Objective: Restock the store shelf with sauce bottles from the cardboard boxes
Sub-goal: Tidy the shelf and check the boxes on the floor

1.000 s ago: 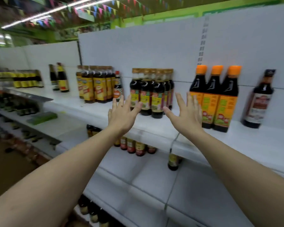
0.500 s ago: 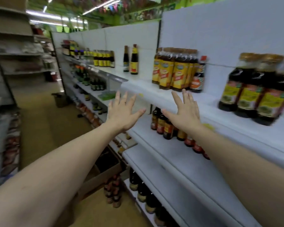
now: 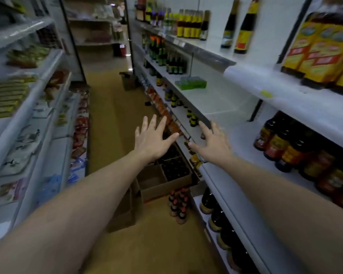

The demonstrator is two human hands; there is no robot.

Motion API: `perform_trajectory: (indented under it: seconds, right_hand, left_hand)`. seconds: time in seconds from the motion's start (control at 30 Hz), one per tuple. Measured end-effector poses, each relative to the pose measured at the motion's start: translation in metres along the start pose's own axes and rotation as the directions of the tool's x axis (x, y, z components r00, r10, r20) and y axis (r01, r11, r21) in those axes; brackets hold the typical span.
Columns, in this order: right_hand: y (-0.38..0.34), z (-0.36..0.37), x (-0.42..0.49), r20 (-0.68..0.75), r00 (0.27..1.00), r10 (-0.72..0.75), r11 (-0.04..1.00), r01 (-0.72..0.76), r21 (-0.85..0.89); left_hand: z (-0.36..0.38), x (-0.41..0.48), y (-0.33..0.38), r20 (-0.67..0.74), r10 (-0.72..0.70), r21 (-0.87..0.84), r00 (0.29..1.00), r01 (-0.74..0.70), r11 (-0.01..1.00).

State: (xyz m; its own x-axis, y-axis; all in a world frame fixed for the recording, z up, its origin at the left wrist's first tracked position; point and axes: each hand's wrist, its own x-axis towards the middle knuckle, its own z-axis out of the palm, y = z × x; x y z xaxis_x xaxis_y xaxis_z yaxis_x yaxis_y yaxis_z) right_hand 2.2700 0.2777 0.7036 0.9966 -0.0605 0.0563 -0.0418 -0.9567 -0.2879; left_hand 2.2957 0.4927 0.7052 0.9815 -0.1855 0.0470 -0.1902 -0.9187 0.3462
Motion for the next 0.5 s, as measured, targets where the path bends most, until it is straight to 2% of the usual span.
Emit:
perform_trajectory:
  seconds: [0.3, 0.5]
  right_hand:
    - [0.017, 0.089, 0.108, 0.272, 0.962, -0.027, 0.998, 0.013, 0.054]
    - [0.019, 0.128, 0.171, 0.356, 0.934, -0.025, 0.997, -0.001, 0.074]
  left_hand:
    - [0.065, 0.073, -0.063, 0.114, -0.204, 0.052, 0.972, 0.199, 0.979]
    - [0.092, 0.119, -0.087, 0.152, -0.272, 0.088, 0.95, 0.262, 0.961]
